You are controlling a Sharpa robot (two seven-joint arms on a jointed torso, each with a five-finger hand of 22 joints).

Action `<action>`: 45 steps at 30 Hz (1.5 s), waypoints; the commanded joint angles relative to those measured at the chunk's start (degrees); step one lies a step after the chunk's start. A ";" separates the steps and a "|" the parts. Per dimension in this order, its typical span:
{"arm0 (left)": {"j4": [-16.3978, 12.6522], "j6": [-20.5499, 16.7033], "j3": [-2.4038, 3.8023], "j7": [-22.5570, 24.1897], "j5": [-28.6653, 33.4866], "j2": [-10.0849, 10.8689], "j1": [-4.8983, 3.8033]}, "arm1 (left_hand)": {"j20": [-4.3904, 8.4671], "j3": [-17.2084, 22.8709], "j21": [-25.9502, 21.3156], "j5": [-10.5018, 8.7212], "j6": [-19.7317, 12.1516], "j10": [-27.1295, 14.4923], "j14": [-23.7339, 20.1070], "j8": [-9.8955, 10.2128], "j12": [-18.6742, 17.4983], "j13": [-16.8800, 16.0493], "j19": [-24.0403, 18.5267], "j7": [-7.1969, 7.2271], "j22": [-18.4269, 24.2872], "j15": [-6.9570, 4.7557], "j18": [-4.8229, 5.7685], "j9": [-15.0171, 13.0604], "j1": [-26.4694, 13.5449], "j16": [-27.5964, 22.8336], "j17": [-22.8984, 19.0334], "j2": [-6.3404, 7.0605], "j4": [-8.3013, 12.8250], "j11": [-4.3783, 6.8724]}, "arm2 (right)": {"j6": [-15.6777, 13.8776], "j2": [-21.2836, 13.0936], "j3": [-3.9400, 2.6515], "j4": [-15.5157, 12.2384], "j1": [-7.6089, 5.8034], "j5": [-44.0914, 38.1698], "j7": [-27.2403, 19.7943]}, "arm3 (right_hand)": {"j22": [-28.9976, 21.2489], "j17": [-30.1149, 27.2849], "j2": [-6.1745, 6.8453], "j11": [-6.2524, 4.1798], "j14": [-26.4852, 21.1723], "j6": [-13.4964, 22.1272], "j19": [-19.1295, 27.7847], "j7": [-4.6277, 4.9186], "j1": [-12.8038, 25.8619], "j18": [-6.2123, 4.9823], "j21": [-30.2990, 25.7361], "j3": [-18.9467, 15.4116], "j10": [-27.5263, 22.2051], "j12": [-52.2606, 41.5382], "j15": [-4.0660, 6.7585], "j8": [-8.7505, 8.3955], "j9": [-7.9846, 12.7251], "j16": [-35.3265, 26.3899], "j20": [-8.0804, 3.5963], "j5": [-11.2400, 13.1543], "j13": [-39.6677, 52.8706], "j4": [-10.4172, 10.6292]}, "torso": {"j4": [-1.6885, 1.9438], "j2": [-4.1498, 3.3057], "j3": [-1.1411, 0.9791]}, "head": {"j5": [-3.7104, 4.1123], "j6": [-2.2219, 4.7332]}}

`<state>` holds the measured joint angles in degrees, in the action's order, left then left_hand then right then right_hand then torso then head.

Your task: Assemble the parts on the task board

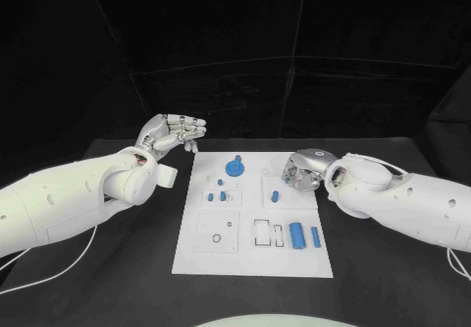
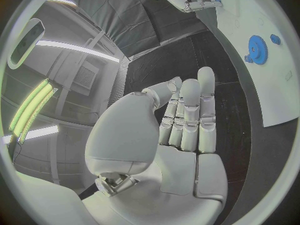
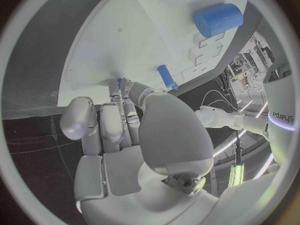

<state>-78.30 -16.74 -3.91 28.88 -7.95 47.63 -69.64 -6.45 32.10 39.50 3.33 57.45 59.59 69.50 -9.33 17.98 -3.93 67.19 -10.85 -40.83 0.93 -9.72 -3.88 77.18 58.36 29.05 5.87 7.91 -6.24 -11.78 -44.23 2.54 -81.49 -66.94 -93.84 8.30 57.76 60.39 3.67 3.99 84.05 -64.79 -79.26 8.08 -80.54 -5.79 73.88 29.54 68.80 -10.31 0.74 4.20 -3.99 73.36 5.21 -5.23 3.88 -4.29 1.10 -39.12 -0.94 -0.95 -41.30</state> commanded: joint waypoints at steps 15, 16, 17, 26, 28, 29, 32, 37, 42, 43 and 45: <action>0.48 1.15 0.04 -0.54 1.62 0.23 -0.09 | 0.06 -0.35 -0.30 0.01 0.36 0.22 -0.33 -0.34 0.41 0.03 -0.51 0.13 0.09 -0.01 -0.83 -0.04 -0.07 -0.23 -0.12 -0.49 -0.01 -0.12 | -10.37 -3.37 -0.08 -5.81 -0.12 -0.43 0.18 | 0.38 0.16 0.72 0.02 1.38 -0.35 -0.32 0.23 1.04 -0.02 0.61 1.45 0.41 0.60 0.20 -0.25 0.01 0.46 -0.14 -0.50 -0.01 -0.40 | 0.09 0.02 0.03 | 0.29 0.23; 0.48 1.14 0.04 -0.54 1.64 0.24 -0.09 | 0.06 -0.35 -0.30 0.01 0.36 0.22 -0.33 -0.34 0.41 0.03 -0.51 0.13 0.09 -0.01 -0.83 -0.04 -0.07 -0.23 -0.12 -0.49 -0.01 -0.12 | -10.50 -3.64 -0.09 -6.27 -0.12 -0.35 0.22 | 0.38 0.13 0.77 0.03 1.38 -0.36 -0.32 0.24 1.11 -0.02 0.61 1.51 0.41 0.62 0.19 -0.25 0.01 0.46 -0.14 -0.51 -0.01 -0.41 | 0.09 0.03 0.04 | 0.29 0.21; 0.48 1.13 0.04 -0.55 1.65 0.24 -0.09 | 0.06 -0.35 -0.30 0.01 0.36 0.22 -0.33 -0.34 0.41 0.03 -0.51 0.13 0.09 -0.01 -0.83 -0.04 -0.07 -0.23 -0.12 -0.49 -0.01 -0.12 | -10.61 -3.87 -0.10 -6.70 -0.12 -0.28 0.24 | 0.38 0.13 0.77 0.03 1.38 -0.36 -0.32 0.24 1.11 -0.02 0.61 1.51 0.41 0.62 0.19 -0.25 0.01 0.46 -0.14 -0.51 -0.01 -0.41 | 0.08 0.03 0.04 | 0.28 0.20; 0.45 0.96 0.03 -0.56 1.69 0.19 -0.09 | 0.07 -0.37 -0.32 0.05 0.36 0.13 -0.38 -0.34 0.41 0.05 -0.56 0.13 0.10 -0.01 -0.82 -0.03 -0.09 -0.27 -0.18 -0.51 0.00 -0.13 | -11.01 -4.94 -0.14 -13.78 -0.13 0.90 -0.01 | 0.46 0.22 1.01 0.03 1.40 -0.42 -0.35 0.26 1.25 -0.02 0.69 2.04 0.49 0.72 0.18 -0.25 0.01 0.58 -0.14 -0.80 0.00 -0.60 | 0.09 0.03 0.04 | -0.11 0.16; 0.44 0.97 0.03 -0.56 1.69 0.11 -0.09 | 0.07 -0.37 -0.32 0.05 0.36 0.13 -0.38 -0.34 0.41 0.05 -0.56 0.13 0.10 -0.01 -0.82 -0.03 -0.09 -0.27 -0.18 -0.51 0.00 -0.13 | -10.66 -4.43 -0.14 -14.85 -0.13 1.01 -0.10 | 0.42 0.15 1.04 0.04 1.39 -0.43 -0.33 0.27 1.30 -0.02 0.67 2.08 0.49 0.74 0.18 -0.26 0.01 0.55 -0.14 -0.81 0.00 -0.60 | 0.17 0.03 0.10 | -0.10 0.14; 0.42 0.97 0.03 -0.56 1.69 0.07 -0.09 | 0.07 -0.37 -0.32 0.05 0.36 0.13 -0.38 -0.34 0.41 0.05 -0.56 0.13 0.10 -0.01 -0.82 -0.03 -0.09 -0.27 -0.18 -0.51 0.00 -0.13 | -10.47 -4.04 -0.14 -15.31 -0.13 1.07 -0.18 | 0.42 0.15 1.04 0.04 1.39 -0.43 -0.33 0.27 1.30 -0.02 0.67 2.08 0.49 0.74 0.18 -0.26 0.01 0.55 -0.14 -0.81 0.00 -0.60 | 0.22 0.03 0.13 | -0.12 0.11; 0.41 0.95 0.03 -0.58 1.69 -0.12 -0.09 | 0.07 -0.37 -0.32 0.05 0.36 0.13 -0.38 -0.34 0.41 0.05 -0.56 0.13 0.10 -0.01 -0.82 -0.03 -0.09 -0.27 -0.18 -0.51 0.00 -0.13 | -9.71 -2.72 -0.12 -16.13 -0.11 1.18 -0.48 | 0.44 0.13 1.12 0.07 1.39 -0.40 -0.33 0.29 1.39 -0.02 0.69 2.17 0.46 0.79 0.17 -0.28 0.01 0.55 -0.13 -0.81 -0.02 -0.61 | 0.18 -0.04 0.10 | -0.47 0.05; 0.55 0.94 0.03 -0.63 1.69 -0.55 -0.10 | 0.07 -0.37 -0.32 0.05 0.36 0.13 -0.38 -0.34 0.41 0.05 -0.56 0.13 0.10 -0.01 -0.82 -0.03 -0.09 -0.27 -0.18 -0.51 0.00 -0.13 | -8.81 -0.12 -0.08 -15.97 0.22 1.17 -1.18 | 0.43 0.18 1.17 0.10 1.39 -0.37 -0.32 0.32 1.51 -0.02 0.69 2.27 0.42 0.85 0.15 -0.30 0.02 0.60 -0.12 -0.72 -0.03 -0.60 | 0.08 -0.01 0.18 | -1.10 -0.11; 0.55 0.89 0.03 -0.67 1.69 -0.84 -0.11 | 0.07 -0.37 -0.32 0.05 0.36 0.13 -0.38 -0.34 0.41 0.05 -0.56 0.13 0.10 -0.01 -0.82 -0.03 -0.09 -0.27 -0.18 -0.51 0.00 -0.13 | -7.72 2.29 -0.05 -15.49 1.76 0.24 -1.54 | 0.48 0.25 1.19 0.11 1.40 -0.34 -0.34 0.33 1.52 -0.01 0.72 2.33 0.39 0.88 0.14 -0.32 0.03 0.64 -0.11 -0.71 -0.03 -0.62 | -0.03 -0.05 0.29 | -2.18 -0.61; 0.53 0.88 0.03 -0.68 1.69 -0.87 -0.11 | 0.07 -0.37 -0.32 0.05 0.36 0.13 -0.38 -0.34 0.41 0.05 -0.56 0.13 0.10 -0.01 -0.82 -0.03 -0.09 -0.27 -0.18 -0.51 0.00 -0.13 | -7.43 2.83 -0.04 -15.29 2.09 0.05 -1.60 | 0.53 0.28 1.20 0.12 1.41 -0.33 -0.35 0.34 1.55 0.00 0.74 2.34 0.39 0.89 0.14 -0.33 0.03 0.66 -0.11 -0.69 -0.03 -0.62 | -0.07 -0.07 0.25 | -2.52 -0.68; 0.55 0.87 0.03 -0.71 1.69 -0.96 -0.11 | 0.07 -0.37 -0.32 0.05 0.36 0.13 -0.38 -0.34 0.41 0.05 -0.56 0.13 0.10 -0.01 -0.82 -0.03 -0.09 -0.27 -0.18 -0.51 0.00 -0.13 | -6.90 3.81 -0.02 -14.80 2.79 -0.29 -1.71 | 0.51 0.27 1.22 0.13 1.41 -0.31 -0.34 0.36 1.61 0.00 0.74 2.36 0.38 0.91 0.13 -0.33 0.03 0.66 -0.11 -0.65 -0.03 -0.61 | -0.05 -0.06 0.22 | -3.00 -0.91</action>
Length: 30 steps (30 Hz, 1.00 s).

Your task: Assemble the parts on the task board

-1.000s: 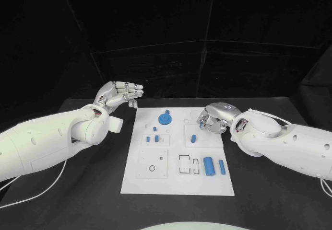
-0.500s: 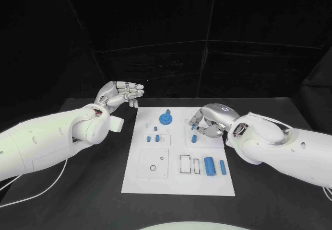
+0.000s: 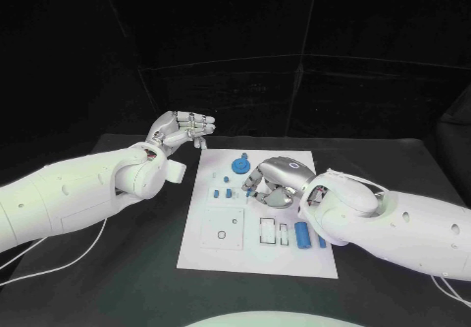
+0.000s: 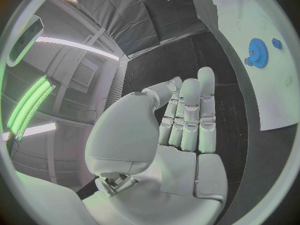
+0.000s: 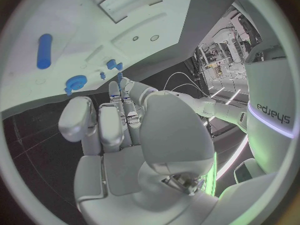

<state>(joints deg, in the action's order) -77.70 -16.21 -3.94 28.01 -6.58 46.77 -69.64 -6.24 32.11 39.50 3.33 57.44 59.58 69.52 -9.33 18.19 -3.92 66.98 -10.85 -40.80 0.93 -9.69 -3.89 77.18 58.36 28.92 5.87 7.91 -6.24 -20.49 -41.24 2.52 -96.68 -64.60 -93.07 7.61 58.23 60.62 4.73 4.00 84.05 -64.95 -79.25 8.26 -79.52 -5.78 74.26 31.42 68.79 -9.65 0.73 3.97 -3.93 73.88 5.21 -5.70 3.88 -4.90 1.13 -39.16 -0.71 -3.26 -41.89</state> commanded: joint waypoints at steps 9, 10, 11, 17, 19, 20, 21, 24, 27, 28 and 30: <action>-0.06 0.32 0.05 0.04 0.33 -0.49 -0.12 | -0.13 -0.39 -0.35 0.08 0.37 0.06 -0.43 -0.33 0.21 0.06 -0.40 0.13 0.08 -0.02 -0.85 0.00 -0.09 -0.30 -0.11 -0.55 0.04 -0.13 | 3.41 4.09 0.04 3.05 2.82 -2.23 -1.54 | 0.08 0.04 0.16 0.13 1.41 -0.12 -0.36 0.20 0.64 0.00 0.37 0.52 0.37 0.28 0.13 -0.12 -0.02 0.15 -0.10 -0.14 -0.03 0.02 | -0.01 0.05 -0.13 | -1.44 -0.67; -0.05 0.34 0.05 0.03 0.33 -0.54 -0.13 | -0.13 -0.39 -0.35 0.08 0.37 0.06 -0.43 -0.33 0.21 0.06 -0.40 0.13 0.08 -0.02 -0.85 0.00 -0.09 -0.30 -0.11 -0.55 0.04 -0.13 | 3.60 4.37 0.05 3.31 2.94 -2.29 -1.59 | 0.08 0.04 0.16 0.13 1.41 -0.12 -0.36 0.20 0.64 0.00 0.37 0.52 0.37 0.28 0.13 -0.12 -0.02 0.15 -0.10 -0.14 -0.03 0.02 | -0.07 0.03 -0.15 | -1.51 -0.73; -0.04 0.36 0.05 0.03 0.33 -0.58 -0.13 | -0.13 -0.39 -0.35 0.08 0.37 0.06 -0.43 -0.33 0.21 0.06 -0.40 0.13 0.08 -0.02 -0.85 0.00 -0.09 -0.30 -0.11 -0.55 0.04 -0.13 | 3.74 4.58 0.05 3.49 3.03 -2.34 -1.63 | 0.09 0.13 0.15 0.14 1.43 -0.11 -0.36 0.21 0.66 0.01 0.38 0.54 0.37 0.29 0.12 -0.12 -0.02 0.21 -0.10 -0.13 -0.03 0.03 | -0.07 0.03 -0.17 | -1.55 -0.74; 0.03 0.36 0.05 -0.08 0.33 -0.86 -0.13 | -0.12 -0.41 -0.35 0.11 0.30 -0.05 -0.42 -0.28 0.20 0.08 -0.41 0.09 0.08 -0.02 -0.85 0.02 -0.08 -0.30 -0.16 -0.54 0.09 -0.15 | 4.79 5.67 0.09 4.40 3.52 -2.62 -1.78 | 0.02 -0.06 0.57 0.19 1.39 0.01 -0.28 0.25 1.50 -0.01 0.37 0.37 0.34 0.48 0.06 -0.14 -0.02 0.20 -0.04 -1.08 -0.01 0.22 | -0.10 0.01 -0.17 | -1.70 -0.90; 0.06 0.39 0.05 -0.11 0.33 -0.93 -0.13 | -0.12 -0.41 -0.35 0.11 0.30 -0.05 -0.42 -0.28 0.20 0.08 -0.41 0.09 0.08 -0.02 -0.85 0.02 -0.08 -0.30 -0.16 -0.54 0.09 -0.15 | 5.09 5.95 0.11 4.62 3.65 -2.79 -1.74 | 0.05 -0.06 0.60 0.19 1.38 0.04 -0.29 0.26 1.57 -0.01 0.39 0.35 0.32 0.50 0.05 -0.15 -0.01 0.21 -0.04 -1.17 -0.02 0.23 | -0.16 0.06 -0.20 | -1.81 -0.99; 0.09 0.40 0.05 -0.11 0.33 -0.98 -0.13 | -0.12 -0.41 -0.35 0.11 0.30 -0.05 -0.42 -0.28 0.20 0.08 -0.41 0.09 0.08 -0.02 -0.85 0.02 -0.08 -0.30 -0.16 -0.54 0.09 -0.15 | 5.25 6.09 0.11 4.72 3.72 -2.89 -1.69 | 0.06 -0.06 0.61 0.19 1.38 0.04 -0.29 0.26 1.58 -0.01 0.39 0.35 0.32 0.51 0.05 -0.15 -0.01 0.21 -0.04 -1.18 -0.02 0.24 | -0.17 0.06 -0.23 | -1.85 -1.03; 0.11 0.43 0.05 -0.11 0.33 -1.02 -0.13 | -0.12 -0.42 -0.35 0.12 0.26 -0.09 -0.43 -0.26 0.19 0.09 -0.41 0.07 0.08 -0.02 -0.85 0.03 -0.07 -0.31 -0.18 -0.53 0.11 -0.16 | 5.40 6.20 0.12 4.79 3.78 -2.98 -1.62 | 0.06 -0.06 0.61 0.19 1.38 0.04 -0.29 0.26 1.58 -0.01 0.39 0.35 0.32 0.51 0.05 -0.15 -0.01 0.21 -0.04 -1.18 -0.02 0.24 | -0.18 0.02 -0.25 | -1.88 -1.04; 0.17 0.52 0.04 -0.13 0.33 -1.14 -0.13 | -0.12 -0.42 -0.35 0.12 0.24 -0.11 -0.43 -0.24 0.19 0.10 -0.41 0.06 0.08 -0.02 -0.85 0.04 -0.07 -0.31 -0.19 -0.53 0.13 -0.17 | 5.92 6.47 0.13 4.96 3.93 -3.22 -1.35 | -0.05 -0.12 0.67 0.21 1.37 0.07 -0.24 0.27 1.72 -0.03 0.34 0.29 0.30 0.55 0.05 -0.16 -0.01 0.19 -0.03 -1.25 -0.02 0.27 | -0.12 -0.02 -0.21 | -1.85 -1.07; 0.22 0.63 0.04 -0.14 0.33 -1.26 -0.12 | -0.12 -0.42 -0.35 0.12 0.24 -0.11 -0.43 -0.24 0.19 0.10 -0.41 0.06 0.08 -0.02 -0.85 0.04 -0.07 -0.31 -0.19 -0.53 0.13 -0.17 | 6.42 6.60 0.13 5.09 4.01 -3.33 -1.16 | -0.05 -0.17 0.70 0.22 1.36 0.08 -0.24 0.28 1.79 -0.03 0.34 0.26 0.30 0.56 0.04 -0.16 -0.01 0.17 -0.03 -1.27 -0.02 0.29 | -0.09 -0.02 -0.14 | -1.87 -1.13; 0.24 0.66 0.04 -0.14 0.33 -1.30 -0.12 | -0.12 -0.42 -0.35 0.12 0.24 -0.11 -0.43 -0.24 0.19 0.10 -0.41 0.06 0.08 -0.02 -0.85 0.04 -0.07 -0.31 -0.19 -0.53 0.13 -0.17 | 6.57 6.64 0.14 5.13 4.04 -3.36 -1.12 | -0.07 -0.16 0.72 0.22 1.36 0.08 -0.23 0.28 1.82 -0.04 0.33 0.24 0.30 0.57 0.04 -0.15 -0.01 0.18 -0.03 -1.28 -0.01 0.30 | -0.10 -0.02 -0.12 | -1.90 -1.13; 0.27 0.72 0.04 -0.14 0.33 -1.36 -0.12 | -0.12 -0.42 -0.35 0.12 0.24 -0.11 -0.43 -0.24 0.19 0.10 -0.41 0.06 0.08 -0.02 -0.85 0.04 -0.07 -0.31 -0.19 -0.53 0.13 -0.17 | 6.85 6.69 0.14 5.16 4.09 -3.42 -1.02 | -0.06 -0.16 0.73 0.22 1.36 0.08 -0.23 0.28 1.83 -0.03 0.34 0.23 0.30 0.57 0.04 -0.15 -0.01 0.18 -0.03 -1.28 -0.01 0.31 | -0.13 -0.02 -0.12 | -1.99 -1.19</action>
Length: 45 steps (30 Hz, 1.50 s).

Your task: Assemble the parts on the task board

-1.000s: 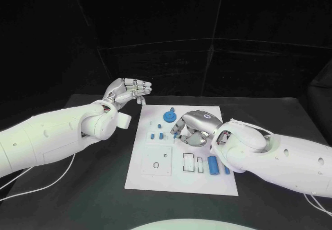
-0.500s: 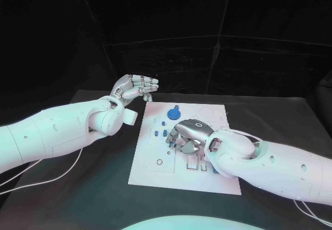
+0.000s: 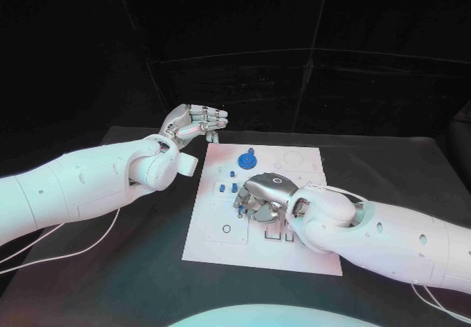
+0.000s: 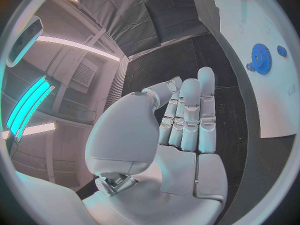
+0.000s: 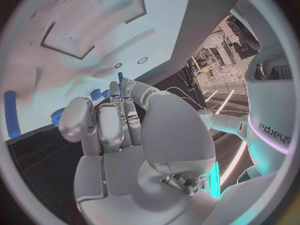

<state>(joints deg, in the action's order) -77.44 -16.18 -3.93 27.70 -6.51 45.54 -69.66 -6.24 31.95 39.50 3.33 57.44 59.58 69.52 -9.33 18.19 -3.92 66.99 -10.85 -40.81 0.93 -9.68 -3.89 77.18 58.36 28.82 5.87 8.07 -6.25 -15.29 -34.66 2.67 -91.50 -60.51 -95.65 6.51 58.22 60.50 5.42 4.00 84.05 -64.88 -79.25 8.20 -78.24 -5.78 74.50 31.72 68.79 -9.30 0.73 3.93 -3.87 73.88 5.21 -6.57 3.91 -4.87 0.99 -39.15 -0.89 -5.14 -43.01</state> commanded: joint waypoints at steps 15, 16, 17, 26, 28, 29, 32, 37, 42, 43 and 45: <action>0.07 0.94 0.04 0.20 0.25 -0.21 -0.10 | -0.13 -0.32 -0.36 0.13 0.17 -0.21 -0.44 -0.19 0.20 0.11 -0.44 0.02 0.09 0.01 -0.85 0.06 -0.14 -0.32 -0.14 -0.52 -0.04 -0.21 | 2.74 0.49 0.02 0.54 0.43 -1.34 0.54 | -0.06 -0.12 0.09 0.22 1.34 0.01 -0.22 0.34 0.64 -0.04 0.10 -0.12 0.31 0.23 0.04 -0.11 -0.07 0.15 -0.02 -0.43 -0.04 0.29 | 0.07 0.03 0.07 | -0.37 -0.48; 0.07 0.94 0.04 0.21 0.25 -0.20 -0.10 | -0.13 -0.32 -0.36 0.13 0.17 -0.21 -0.44 -0.19 0.20 0.11 -0.44 0.02 0.09 0.01 -0.85 0.06 -0.14 -0.32 -0.14 -0.52 -0.04 -0.21 | 2.80 0.55 0.02 0.63 0.44 -1.36 0.55 | -0.06 -0.12 0.09 0.22 1.34 0.01 -0.22 0.34 0.64 -0.04 0.10 -0.12 0.31 0.23 0.04 -0.11 -0.07 0.15 -0.02 -0.43 -0.04 0.29 | 0.05 0.03 0.07 | -0.38 -0.49; 0.06 0.94 0.04 0.20 0.25 -0.18 -0.10 | -0.13 -0.32 -0.36 0.13 0.17 -0.21 -0.44 -0.19 0.20 0.11 -0.44 0.02 0.09 0.01 -0.85 0.06 -0.14 -0.32 -0.14 -0.52 -0.04 -0.21 | 2.87 0.62 0.02 0.73 0.46 -1.38 0.55 | -0.10 -0.18 0.09 0.21 1.33 0.00 -0.21 0.33 0.70 -0.04 0.08 -0.14 0.32 0.24 0.04 -0.10 -0.08 0.12 -0.02 -0.47 -0.04 0.32 | 0.03 0.02 0.07 | -0.39 -0.50; -0.01 0.98 0.04 0.16 0.25 -0.09 -0.11 | -0.13 -0.32 -0.36 0.13 0.17 -0.21 -0.44 -0.19 0.20 0.11 -0.44 0.02 0.09 0.01 -0.85 0.06 -0.14 -0.32 -0.14 -0.52 -0.04 -0.21 | 3.38 1.31 0.06 1.56 0.74 -2.54 1.22 | -0.23 -0.29 0.10 0.21 1.31 0.01 -0.16 0.32 0.75 -0.07 0.01 -0.17 0.32 0.26 0.04 -0.10 -0.08 0.07 -0.02 -0.48 -0.04 0.33 | -0.03 0.03 0.05 | -0.39 -0.64; -0.02 1.01 0.04 0.14 0.25 -0.08 -0.11 | -0.13 -0.32 -0.36 0.13 0.17 -0.21 -0.44 -0.19 0.20 0.11 -0.44 0.02 0.09 0.01 -0.85 0.06 -0.14 -0.32 -0.14 -0.52 -0.04 -0.21 | 3.52 1.43 0.08 1.61 0.77 -2.70 1.31 | -0.23 -0.29 0.10 0.21 1.31 0.01 -0.15 0.32 0.76 -0.07 0.01 -0.17 0.32 0.26 0.04 -0.10 -0.08 0.07 -0.01 -0.48 -0.04 0.33 | -0.03 0.02 0.06 | -0.37 -0.64; -0.02 1.02 0.04 0.13 0.25 -0.08 -0.11 | -0.13 -0.32 -0.36 0.13 0.17 -0.21 -0.44 -0.19 0.20 0.11 -0.44 0.02 0.09 0.01 -0.85 0.06 -0.14 -0.32 -0.14 -0.52 -0.04 -0.21 | 3.62 1.50 0.08 1.63 0.78 -2.77 1.35 | -0.26 -0.34 0.20 0.22 1.28 0.09 -0.13 0.32 0.89 -0.07 0.00 -0.25 0.25 0.33 0.03 -0.13 -0.07 0.05 0.00 -0.47 -0.05 0.35 | -0.01 0.02 0.08 | -0.34 -0.62; -0.01 1.07 0.04 0.10 0.25 -0.08 -0.11 | -0.13 -0.32 -0.36 0.13 0.17 -0.21 -0.44 -0.19 0.20 0.11 -0.44 0.02 0.09 0.01 -0.85 0.06 -0.14 -0.32 -0.14 -0.52 -0.04 -0.21 | 3.98 1.62 0.28 1.59 0.80 -2.93 1.46 | -0.45 -0.57 0.45 0.35 1.20 0.31 -0.01 0.38 1.28 -0.10 -0.11 -0.45 -0.32 0.75 -0.05 -0.18 -0.04 -0.06 0.05 -0.49 -0.16 0.43 | 0.04 0.04 0.10 | -0.33 -0.64; 0.04 1.13 0.04 0.07 0.25 -0.05 -0.11 | -0.13 -0.32 -0.36 0.13 0.17 -0.21 -0.44 -0.19 0.20 0.11 -0.44 0.02 0.09 0.01 -0.85 0.06 -0.14 -0.32 -0.14 -0.52 -0.04 -0.21 | 4.07 1.48 1.34 1.27 0.81 -3.10 1.56 | -0.54 -0.73 0.72 0.55 1.14 0.72 0.08 0.51 1.78 -0.10 -0.17 -0.69 -1.00 1.28 -0.21 -0.27 0.01 -0.12 0.17 -0.62 -0.25 0.58 | 0.03 0.04 0.08 | -0.33 -0.65; 0.07 1.24 0.04 -0.03 0.25 -0.02 -0.11 | -0.15 -0.41 -0.37 0.14 0.12 -0.32 -0.46 -0.15 0.22 0.12 -0.47 -0.01 0.09 0.05 -0.83 0.08 -0.23 -0.32 -0.21 -0.55 -0.06 -0.25 | 2.65 1.38 1.66 1.22 0.81 -3.18 1.55 | -1.57 -1.50 1.74 1.47 0.89 2.95 0.58 1.29 2.88 -0.23 -0.75 -1.23 -4.10 3.06 -0.95 -0.52 0.24 -0.51 0.66 -0.97 -0.41 0.93 | 0.02 0.02 0.07 | -0.35 -0.61; 0.08 1.25 0.04 -0.05 0.25 -0.02 -0.11 | -0.15 -0.41 -0.37 0.14 0.12 -0.32 -0.46 -0.15 0.22 0.12 -0.47 -0.01 0.09 0.05 -0.83 0.08 -0.23 -0.32 -0.21 -0.55 -0.06 -0.25 | 2.12 1.33 1.69 1.20 0.82 -3.19 1.55 | -2.04 -1.78 2.08 1.69 0.78 3.74 0.81 1.36 3.14 -0.31 -1.02 -1.45 -5.12 3.51 -1.14 -0.53 0.27 -0.67 0.82 -1.04 -0.42 1.00 | 0.00 0.03 0.07 | -0.35 -0.60; 0.09 1.29 0.04 -0.06 0.25 -0.01 -0.11 | -0.15 -0.41 -0.37 0.14 0.12 -0.32 -0.46 -0.15 0.22 0.12 -0.47 -0.01 0.09 0.05 -0.83 0.08 -0.23 -0.32 -0.21 -0.55 -0.06 -0.25 | 0.73 1.17 1.74 1.12 0.82 -3.20 1.50 | -2.71 -2.33 2.55 2.06 0.59 4.80 1.14 1.53 3.49 -0.44 -1.42 -1.90 -6.87 4.14 -1.43 -0.48 0.25 -0.99 1.09 -1.08 -0.41 1.11 | 0.01 0.05 0.06 | -0.31 -0.60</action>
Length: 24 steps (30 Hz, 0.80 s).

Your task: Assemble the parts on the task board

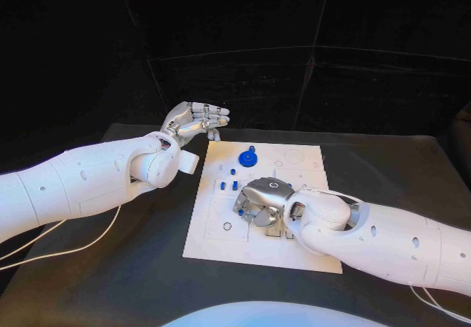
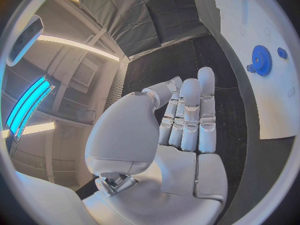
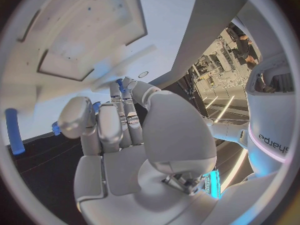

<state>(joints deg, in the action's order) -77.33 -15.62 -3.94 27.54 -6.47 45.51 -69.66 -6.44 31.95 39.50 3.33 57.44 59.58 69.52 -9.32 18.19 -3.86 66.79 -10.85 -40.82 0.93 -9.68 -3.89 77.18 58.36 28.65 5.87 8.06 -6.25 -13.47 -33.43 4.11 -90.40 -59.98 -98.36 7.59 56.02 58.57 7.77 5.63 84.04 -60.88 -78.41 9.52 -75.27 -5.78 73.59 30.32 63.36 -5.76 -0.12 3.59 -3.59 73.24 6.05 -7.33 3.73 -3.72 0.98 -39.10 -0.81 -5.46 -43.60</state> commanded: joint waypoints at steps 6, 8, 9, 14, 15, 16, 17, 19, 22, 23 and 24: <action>0.04 0.84 0.05 0.05 0.21 0.03 -0.11 | 0.05 -0.41 -0.37 0.14 0.12 -0.32 -0.46 -0.15 0.22 0.07 -0.27 -0.02 0.10 0.05 -0.83 0.08 -0.23 -0.33 -0.05 -0.55 -0.05 -0.25 | -6.12 -1.10 0.36 -0.85 0.30 -0.49 -0.37 | -1.41 -1.22 0.78 0.69 0.36 2.57 0.70 0.28 0.72 -0.64 -1.05 -1.51 -3.12 0.69 -0.77 -0.15 -0.05 -0.80 0.58 -0.38 -0.10 0.02 | 0.04 -0.01 -0.08 | 0.03 0.07; 0.09 0.86 0.05 0.04 0.21 0.04 -0.11 | 0.05 -0.41 -0.37 0.14 0.12 -0.32 -0.46 -0.15 0.22 0.07 -0.27 -0.02 0.10 0.05 -0.83 0.08 -0.23 -0.33 -0.05 -0.55 -0.05 -0.25 | -7.50 -1.65 0.36 -1.38 0.31 -0.41 -0.72 | -1.47 -1.28 0.84 0.70 0.34 2.75 0.72 0.28 0.71 -0.65 -1.09 -1.63 -3.23 0.65 -0.77 -0.15 -0.05 -0.83 0.60 -0.38 -0.09 0.01 | 0.03 0.00 -0.07 | 0.05 0.12; 0.11 0.87 0.05 0.03 0.21 0.04 -0.11 | 0.05 -0.41 -0.37 0.14 0.12 -0.32 -0.46 -0.15 0.22 0.07 -0.27 -0.02 0.10 0.05 -0.83 0.08 -0.23 -0.33 -0.05 -0.55 -0.05 -0.25 | -8.00 -1.90 0.36 -1.63 0.31 -0.34 -0.85 | -1.49 -1.32 0.87 0.71 0.33 2.81 0.73 0.30 0.71 -0.66 -1.10 -1.68 -3.27 0.63 -0.78 -0.14 -0.06 -0.85 0.60 -0.38 -0.08 0.01 | 0.02 0.00 -0.08 | 0.05 0.14; 0.24 0.98 0.05 -0.05 0.21 0.05 -0.11 | 0.05 -0.41 -0.37 0.14 0.12 -0.32 -0.46 -0.15 0.22 0.07 -0.27 -0.02 0.10 0.05 -0.83 0.08 -0.23 -0.33 -0.05 -0.55 -0.05 -0.25 | -10.79 -3.94 0.31 -3.83 0.30 0.86 -1.62 | -1.58 -1.81 0.86 0.71 0.24 2.82 0.75 0.34 0.71 -0.67 -1.14 -1.75 -3.27 0.56 -0.78 -0.10 -0.08 -1.11 0.61 -0.42 -0.06 0.03 | -0.02 -0.01 -0.09 | 0.10 0.41; 0.27 1.02 0.05 -0.08 0.21 0.05 -0.10 | 0.05 -0.41 -0.37 0.14 0.12 -0.32 -0.46 -0.15 0.22 0.07 -0.27 -0.02 0.10 0.05 -0.83 0.08 -0.23 -0.33 -0.05 -0.55 -0.05 -0.25 | -11.22 -4.55 0.29 -4.45 0.30 1.13 -1.65 | -1.56 -2.00 0.84 0.71 0.22 2.80 0.74 0.36 0.72 -0.67 -1.14 -1.81 -3.21 0.47 -0.78 -0.06 -0.10 -1.21 0.62 -0.47 -0.04 0.06 | -0.01 -0.01 -0.08 | 0.18 0.51; 0.30 1.05 0.05 -0.11 0.21 0.05 -0.10 | 0.05 -0.41 -0.37 0.14 0.12 -0.32 -0.46 -0.15 0.22 0.07 -0.27 -0.02 0.10 0.05 -0.83 0.08 -0.23 -0.33 -0.05 -0.55 -0.05 -0.25 | -11.52 -5.23 0.25 -5.12 0.29 1.35 -1.59 | -1.51 -2.12 0.83 0.71 0.20 2.77 0.72 0.37 0.72 -0.66 -1.11 -1.85 -3.17 0.41 -0.78 -0.02 -0.12 -1.27 0.63 -0.50 -0.02 0.07 | -0.01 0.01 -0.07 | 0.22 0.54; 0.33 1.08 0.05 -0.13 0.21 0.05 -0.10 | 0.05 -0.41 -0.37 0.14 0.12 -0.32 -0.46 -0.15 0.22 0.07 -0.27 -0.02 0.10 0.05 -0.83 0.08 -0.23 -0.33 -0.05 -0.55 -0.05 -0.25 | -11.74 -5.98 0.17 -5.82 0.27 1.55 -1.44 | -1.54 -2.14 0.83 0.70 0.21 2.73 0.72 0.37 0.72 -0.67 -1.13 -1.90 -3.12 0.32 -0.78 0.02 -0.15 -1.27 0.64 -0.54 -0.01 0.09 | -0.05 0.05 -0.08 | 0.25 0.55; 0.37 1.09 0.05 -0.17 0.21 0.06 -0.10 | 0.05 -0.41 -0.37 0.14 0.12 -0.32 -0.46 -0.15 0.22 0.07 -0.27 -0.02 0.10 0.05 -0.83 0.08 -0.23 -0.33 -0.05 -0.55 -0.05 -0.25 | -12.07 -7.34 -0.31 -7.01 0.21 1.82 -1.10 | -1.57 -2.12 0.88 0.70 0.22 2.69 0.73 0.36 0.75 -0.68 -1.14 -2.01 -3.06 0.22 -0.78 0.05 -0.17 -1.25 0.64 -0.55 0.01 0.11 | -0.06 0.08 -0.03 | 0.37 0.57; 0.41 1.12 0.04 -0.20 0.21 0.08 -0.10 | 0.05 -0.41 -0.37 0.14 0.12 -0.32 -0.46 -0.15 0.22 0.07 -0.27 -0.02 0.10 0.05 -0.83 0.08 -0.23 -0.33 -0.05 -0.55 -0.05 -0.25 | -12.10 -9.54 -1.46 -8.68 -0.07 2.13 0.00 | -1.53 -2.15 1.11 0.63 0.24 2.76 0.69 0.22 0.85 -0.67 -1.12 -2.34 -2.99 0.00 -0.75 0.05 -0.18 -1.25 0.65 -0.53 0.03 0.16 | -0.09 0.03 -0.02 | 0.56 0.75; 0.43 1.13 0.04 -0.21 0.21 0.08 -0.10 | 0.05 -0.41 -0.37 0.14 0.12 -0.32 -0.46 -0.15 0.22 0.07 -0.27 -0.02 0.10 0.05 -0.83 0.08 -0.23 -0.33 -0.05 -0.55 -0.05 -0.25 | -11.79 -10.44 -1.95 -9.15 -0.37 2.26 0.74 | -1.59 -2.21 1.24 0.56 0.24 2.86 0.69 0.10 0.91 -0.69 -1.15 -2.54 -3.00 -0.09 -0.72 0.02 -0.18 -1.27 0.65 -0.49 0.03 0.19 | -0.07 0.00 -0.04 | 0.72 0.90; 0.44 1.13 0.04 -0.22 0.21 0.08 -0.10 | 0.05 -0.41 -0.37 0.14 0.12 -0.32 -0.46 -0.15 0.22 0.07 -0.27 -0.02 0.10 0.05 -0.83 0.08 -0.23 -0.33 -0.05 -0.55 -0.05 -0.25 | -11.49 -11.01 -2.26 -9.36 -0.61 2.34 1.29 | -1.64 -2.25 1.34 0.49 0.24 2.99 0.70 -0.02 0.96 -0.70 -1.19 -2.75 -3.08 -0.16 -0.69 -0.01 -0.17 -1.28 0.63 -0.42 0.02 0.25 | -0.09 0.01 -0.04 | 0.76 0.94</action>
<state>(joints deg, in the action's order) -76.88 -15.19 -3.95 27.24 -6.46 45.57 -69.66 -6.44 31.95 39.50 3.33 57.44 59.58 69.52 -9.33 18.19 -3.87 66.79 -10.84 -40.77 0.93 -9.67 -3.89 77.18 58.36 28.66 5.87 8.06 -6.25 -23.22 -44.21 1.93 -99.39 -60.33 -96.96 7.24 54.44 56.35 8.72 6.21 84.05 -58.05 -78.01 9.57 -74.32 -5.78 72.75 27.73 60.54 -5.73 -0.51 3.61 -3.71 72.16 6.45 -7.58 3.71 -3.45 0.92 -39.05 -0.86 -4.82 -42.79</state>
